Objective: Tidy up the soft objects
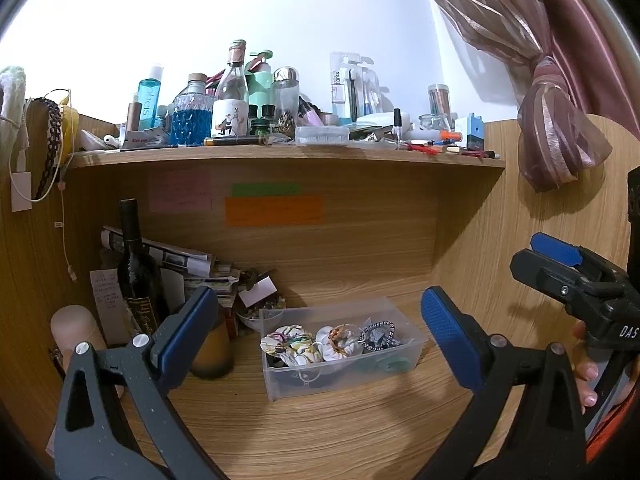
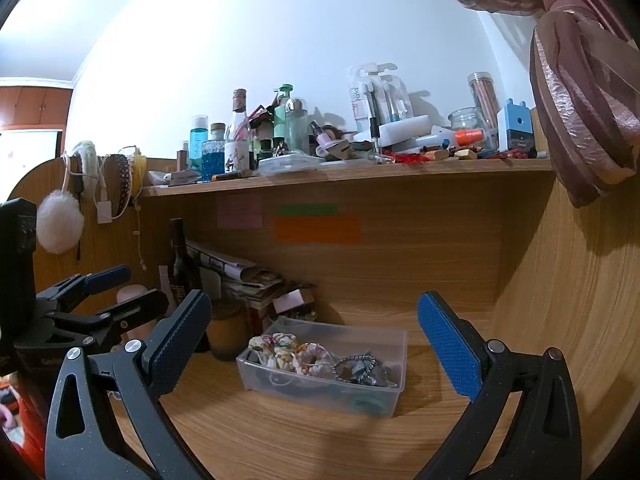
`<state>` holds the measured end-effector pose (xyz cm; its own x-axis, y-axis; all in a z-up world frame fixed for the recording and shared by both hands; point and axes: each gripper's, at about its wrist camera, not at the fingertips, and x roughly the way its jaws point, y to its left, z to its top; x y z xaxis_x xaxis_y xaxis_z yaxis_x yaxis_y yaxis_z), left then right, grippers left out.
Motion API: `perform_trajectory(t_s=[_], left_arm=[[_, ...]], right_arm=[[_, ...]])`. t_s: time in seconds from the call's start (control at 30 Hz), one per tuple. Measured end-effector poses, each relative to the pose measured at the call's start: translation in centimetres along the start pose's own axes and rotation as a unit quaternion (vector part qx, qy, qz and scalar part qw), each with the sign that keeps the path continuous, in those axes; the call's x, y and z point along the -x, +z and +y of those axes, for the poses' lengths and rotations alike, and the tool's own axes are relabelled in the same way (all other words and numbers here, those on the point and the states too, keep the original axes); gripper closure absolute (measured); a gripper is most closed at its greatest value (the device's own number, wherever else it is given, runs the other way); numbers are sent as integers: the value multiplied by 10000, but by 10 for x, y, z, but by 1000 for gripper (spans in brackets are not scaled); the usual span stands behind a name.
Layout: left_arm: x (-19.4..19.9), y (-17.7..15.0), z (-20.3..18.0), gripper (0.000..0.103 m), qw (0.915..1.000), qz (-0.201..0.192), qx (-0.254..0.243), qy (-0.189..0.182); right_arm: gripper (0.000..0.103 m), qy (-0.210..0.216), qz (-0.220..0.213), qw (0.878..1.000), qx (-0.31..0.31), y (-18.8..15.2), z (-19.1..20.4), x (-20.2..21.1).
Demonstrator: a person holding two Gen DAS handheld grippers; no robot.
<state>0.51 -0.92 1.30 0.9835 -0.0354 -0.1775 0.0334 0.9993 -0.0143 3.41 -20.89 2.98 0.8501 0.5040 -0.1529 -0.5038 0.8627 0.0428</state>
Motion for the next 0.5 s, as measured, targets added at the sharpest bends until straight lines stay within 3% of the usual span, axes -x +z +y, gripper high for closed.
perform_trajectory(t_s=[0.5], left_arm=[[-3, -2, 3, 0, 10000, 32, 53, -32]], right_arm=[[0, 18, 6, 10000, 4, 0, 1, -1]])
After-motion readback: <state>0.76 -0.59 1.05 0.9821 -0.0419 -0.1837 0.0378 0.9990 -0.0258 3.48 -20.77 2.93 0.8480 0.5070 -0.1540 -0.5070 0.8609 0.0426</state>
